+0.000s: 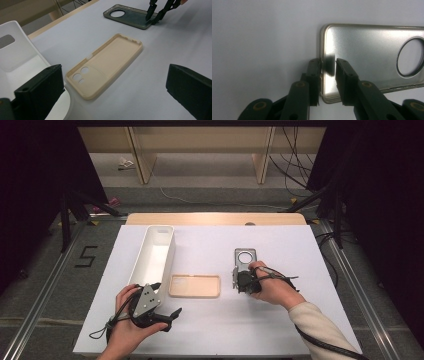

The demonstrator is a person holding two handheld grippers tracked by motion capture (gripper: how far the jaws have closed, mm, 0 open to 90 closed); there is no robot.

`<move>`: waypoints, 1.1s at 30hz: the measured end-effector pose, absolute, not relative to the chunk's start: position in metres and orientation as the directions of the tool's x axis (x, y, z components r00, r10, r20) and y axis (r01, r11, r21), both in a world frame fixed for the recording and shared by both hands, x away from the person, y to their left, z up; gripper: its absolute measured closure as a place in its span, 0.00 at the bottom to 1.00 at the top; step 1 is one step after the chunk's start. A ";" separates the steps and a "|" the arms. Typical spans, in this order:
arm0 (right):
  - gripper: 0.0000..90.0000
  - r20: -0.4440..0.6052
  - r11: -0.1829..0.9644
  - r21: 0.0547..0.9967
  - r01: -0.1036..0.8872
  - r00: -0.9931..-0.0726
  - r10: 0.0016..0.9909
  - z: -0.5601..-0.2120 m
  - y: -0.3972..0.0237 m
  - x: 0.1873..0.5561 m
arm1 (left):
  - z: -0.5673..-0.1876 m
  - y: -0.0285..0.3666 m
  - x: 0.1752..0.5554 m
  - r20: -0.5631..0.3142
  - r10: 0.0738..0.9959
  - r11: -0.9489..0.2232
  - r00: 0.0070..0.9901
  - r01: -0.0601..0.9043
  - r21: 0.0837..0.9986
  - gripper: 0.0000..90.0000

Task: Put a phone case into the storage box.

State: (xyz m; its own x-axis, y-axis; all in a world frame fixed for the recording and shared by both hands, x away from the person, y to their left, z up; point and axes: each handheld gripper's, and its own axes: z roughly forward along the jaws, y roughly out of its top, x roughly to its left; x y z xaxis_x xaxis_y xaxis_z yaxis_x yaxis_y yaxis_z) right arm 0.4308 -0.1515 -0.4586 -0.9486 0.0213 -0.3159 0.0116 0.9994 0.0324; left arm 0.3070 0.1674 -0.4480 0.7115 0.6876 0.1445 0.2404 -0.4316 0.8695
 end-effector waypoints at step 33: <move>0.96 -0.294 0.999 0.032 0.014 -0.956 0.023 -0.459 -0.152 0.429 | -0.448 0.167 0.306 0.150 0.687 -0.435 0.711 0.238 0.868 0.01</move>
